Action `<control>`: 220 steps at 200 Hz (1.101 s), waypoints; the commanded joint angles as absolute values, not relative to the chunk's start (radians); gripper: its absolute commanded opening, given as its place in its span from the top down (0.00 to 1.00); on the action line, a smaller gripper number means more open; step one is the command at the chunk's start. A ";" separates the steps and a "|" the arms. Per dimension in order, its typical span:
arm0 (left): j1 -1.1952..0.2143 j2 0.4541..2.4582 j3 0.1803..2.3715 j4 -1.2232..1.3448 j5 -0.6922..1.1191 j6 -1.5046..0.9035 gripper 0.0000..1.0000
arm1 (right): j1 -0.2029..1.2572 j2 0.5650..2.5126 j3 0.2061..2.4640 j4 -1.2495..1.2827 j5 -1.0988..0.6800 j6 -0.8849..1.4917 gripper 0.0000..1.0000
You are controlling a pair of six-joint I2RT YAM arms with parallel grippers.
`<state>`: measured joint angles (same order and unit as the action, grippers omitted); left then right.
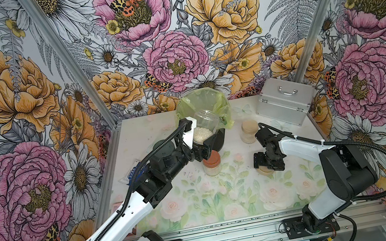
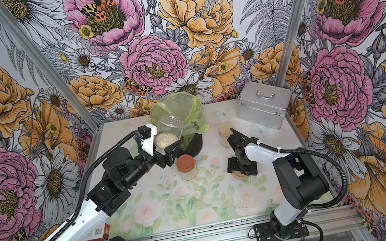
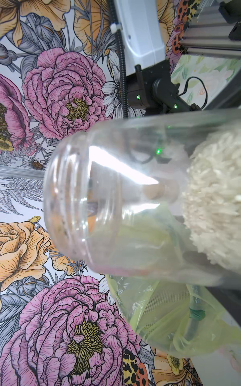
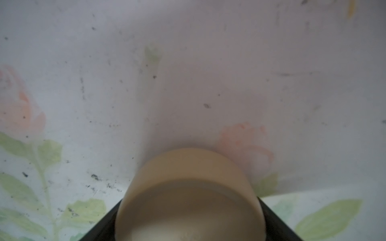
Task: Empty moldy rice from jars
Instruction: Place the lid at the center of the board, then pour the moldy rice from the jar into the trash bin.
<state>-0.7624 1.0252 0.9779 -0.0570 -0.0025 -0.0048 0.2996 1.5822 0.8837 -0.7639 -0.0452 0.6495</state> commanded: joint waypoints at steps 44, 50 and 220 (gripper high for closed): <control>-0.744 1.085 1.140 -0.157 -0.006 -0.061 1.00 | 0.298 1.606 0.865 -0.699 -0.028 0.653 0.01; -0.745 1.093 1.150 -0.167 -0.003 -0.063 1.00 | 0.298 1.601 0.865 -0.699 -0.031 0.653 0.01; -0.585 1.387 1.598 -0.557 0.114 -0.278 1.00 | 0.360 1.404 1.504 -1.105 0.017 0.597 0.01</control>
<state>-0.6064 1.3777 1.4918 -0.5205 0.0570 -0.2256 0.3416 1.3952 1.3899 -1.0428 0.0071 0.6197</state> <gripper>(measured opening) 0.874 0.996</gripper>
